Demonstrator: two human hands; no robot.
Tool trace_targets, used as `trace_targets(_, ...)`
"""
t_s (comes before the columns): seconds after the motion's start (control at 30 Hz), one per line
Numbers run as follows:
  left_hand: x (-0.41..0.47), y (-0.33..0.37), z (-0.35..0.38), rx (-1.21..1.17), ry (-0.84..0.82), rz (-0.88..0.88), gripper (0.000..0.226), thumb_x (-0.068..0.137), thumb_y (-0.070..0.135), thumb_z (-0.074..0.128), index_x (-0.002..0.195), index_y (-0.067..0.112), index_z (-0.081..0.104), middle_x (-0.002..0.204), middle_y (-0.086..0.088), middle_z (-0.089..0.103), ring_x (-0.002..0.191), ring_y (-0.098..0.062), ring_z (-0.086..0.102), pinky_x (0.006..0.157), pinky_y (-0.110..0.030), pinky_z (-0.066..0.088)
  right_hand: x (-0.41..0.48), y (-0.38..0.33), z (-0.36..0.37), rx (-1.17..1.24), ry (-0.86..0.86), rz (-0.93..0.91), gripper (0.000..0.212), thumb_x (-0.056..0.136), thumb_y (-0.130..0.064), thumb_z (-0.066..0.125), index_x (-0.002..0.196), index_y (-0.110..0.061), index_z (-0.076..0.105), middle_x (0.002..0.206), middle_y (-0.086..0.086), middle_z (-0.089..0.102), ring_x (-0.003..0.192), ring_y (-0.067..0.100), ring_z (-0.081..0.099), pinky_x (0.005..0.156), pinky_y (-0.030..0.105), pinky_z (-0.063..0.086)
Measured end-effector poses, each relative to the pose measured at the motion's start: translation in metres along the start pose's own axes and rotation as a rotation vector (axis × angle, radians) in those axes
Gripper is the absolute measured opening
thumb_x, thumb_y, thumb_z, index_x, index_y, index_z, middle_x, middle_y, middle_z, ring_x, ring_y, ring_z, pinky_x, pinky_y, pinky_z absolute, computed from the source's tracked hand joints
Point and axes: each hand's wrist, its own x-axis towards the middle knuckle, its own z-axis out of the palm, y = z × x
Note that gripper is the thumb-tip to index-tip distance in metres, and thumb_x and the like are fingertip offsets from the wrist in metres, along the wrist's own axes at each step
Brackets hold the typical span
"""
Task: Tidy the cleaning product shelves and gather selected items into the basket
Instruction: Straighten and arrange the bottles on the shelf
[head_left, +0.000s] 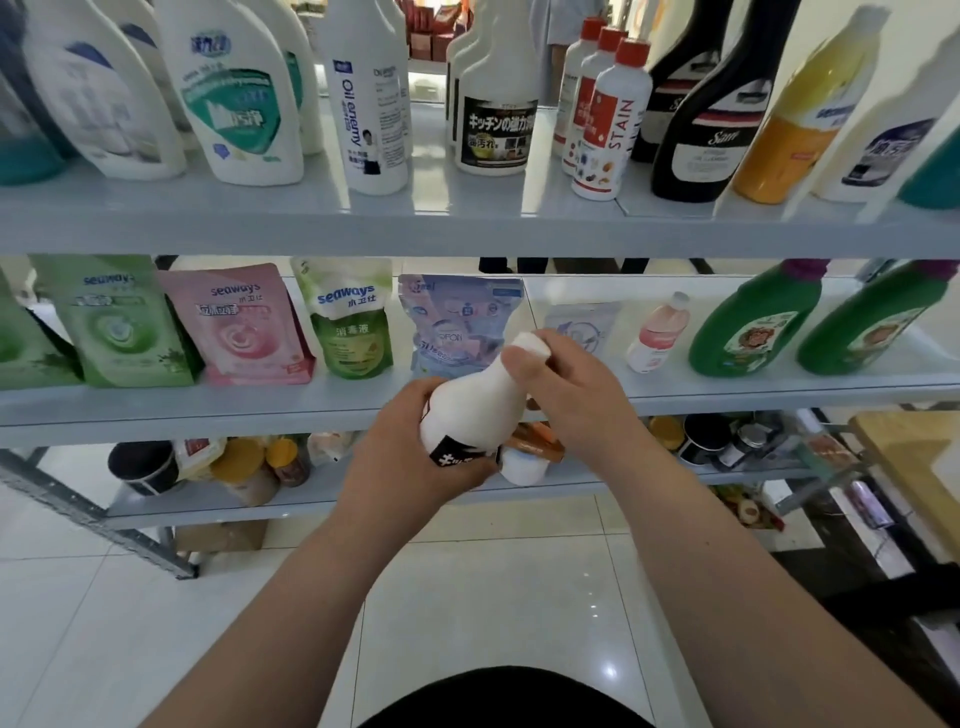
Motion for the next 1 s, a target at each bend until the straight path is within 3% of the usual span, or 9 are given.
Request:
trace_targets(0.07,-0.002,-0.007,-0.008,0.133,0.046,0.051,0.078,0.059,0.046,0.093,0.124,0.049,0.049,0.114,0.025,0.059,0.102,-0.004,0.057,0.08,-0.027,0.053,0.002,-0.008,0.003,-0.2,0.045,-0.097,0.044,0.083,-0.071,0.051,0.086,-0.028,0.057,0.078,-0.005,0.056,0.069,0.005,0.052,0.061,0.028,0.043)
trace_targets(0.2,-0.005,-0.016,-0.028,0.334,0.101,0.13,0.087,0.061,0.046,0.093,0.135,0.034,0.049,0.121,0.011,0.059,0.101,-0.013,0.055,0.076,-0.028,0.043,0.01,-0.02,0.018,-0.584,0.038,-0.127,0.042,0.103,-0.059,0.035,0.088,-0.023,0.051,0.073,-0.008,0.053,0.069,0.012,0.052,0.057,0.032,0.036)
trace_targets(0.37,-0.008,-0.024,-0.065,0.156,-0.068,0.031,0.08,0.052,0.061,0.086,0.121,0.058,0.045,0.112,0.031,0.059,0.093,0.004,0.057,0.073,-0.019,0.049,0.009,-0.039,0.036,-0.682,0.058,-0.437,0.039,0.101,-0.048,0.018,0.082,-0.023,0.043,0.062,-0.011,0.038,0.056,0.012,0.041,0.052,0.034,0.03)
trace_targets(0.47,-0.01,-0.028,-0.087,-0.004,-0.205,-0.015,0.074,0.048,0.061,0.085,0.111,0.07,0.048,0.106,0.04,0.061,0.094,0.013,0.061,0.061,-0.008,0.05,0.006,-0.052,0.043,-0.626,0.074,-0.645,0.026,0.1,-0.036,0.029,0.077,-0.027,0.037,0.059,-0.019,0.026,0.05,0.001,0.031,0.049,0.025,0.02)
trace_targets(0.53,-0.011,-0.031,-0.094,-0.066,-0.261,-0.038,0.075,0.047,0.059,0.086,0.11,0.072,0.049,0.106,0.04,0.063,0.095,0.013,0.062,0.064,-0.005,0.049,0.006,-0.058,0.049,-0.589,0.089,-0.686,0.026,0.1,-0.032,0.032,0.074,-0.027,0.036,0.058,-0.02,0.023,0.049,0.011,0.03,0.05,0.026,0.019)
trace_targets(0.67,-0.008,-0.029,-0.093,-0.114,-0.212,-0.054,0.072,0.045,0.063,0.085,0.106,0.074,0.048,0.105,0.042,0.062,0.093,0.013,0.063,0.063,-0.005,0.05,0.014,-0.064,0.06,-0.517,0.128,-0.495,0.038,0.104,-0.033,0.035,0.067,-0.036,0.031,0.054,-0.013,0.039,0.054,0.006,0.042,0.053,0.022,0.026)
trace_targets(0.83,0.011,-0.015,-0.078,-0.036,-0.122,-0.03,0.067,0.046,0.067,0.079,0.103,0.07,0.045,0.104,0.044,0.055,0.091,0.01,0.059,0.069,-0.023,0.058,0.034,-0.063,0.05,-0.451,0.104,-0.129,0.043,0.107,-0.043,0.038,0.069,-0.024,0.044,0.067,-0.005,0.049,0.069,0.015,0.047,0.064,0.038,0.036)
trace_targets(0.93,0.031,-0.007,-0.07,-0.13,-0.093,-0.031,0.068,0.055,0.073,0.077,0.116,0.06,0.05,0.104,0.038,0.063,0.094,0.014,0.06,0.073,-0.018,0.051,0.04,-0.061,0.041,-0.042,0.11,-0.144,0.038,0.094,-0.064,0.05,0.073,-0.033,0.053,0.073,-0.016,0.054,0.069,0.003,0.05,0.063,0.023,0.039)
trace_targets(1.0,0.049,0.004,-0.065,-0.314,-0.068,-0.09,0.06,0.062,0.085,0.064,0.115,0.059,0.058,0.106,0.03,0.07,0.097,0.01,0.065,0.074,-0.015,0.053,0.044,-0.054,0.036,0.106,0.047,-0.146,0.027,0.083,-0.069,0.055,0.091,-0.045,0.063,0.095,-0.015,0.064,0.087,-0.003,0.06,0.073,0.014,0.047)
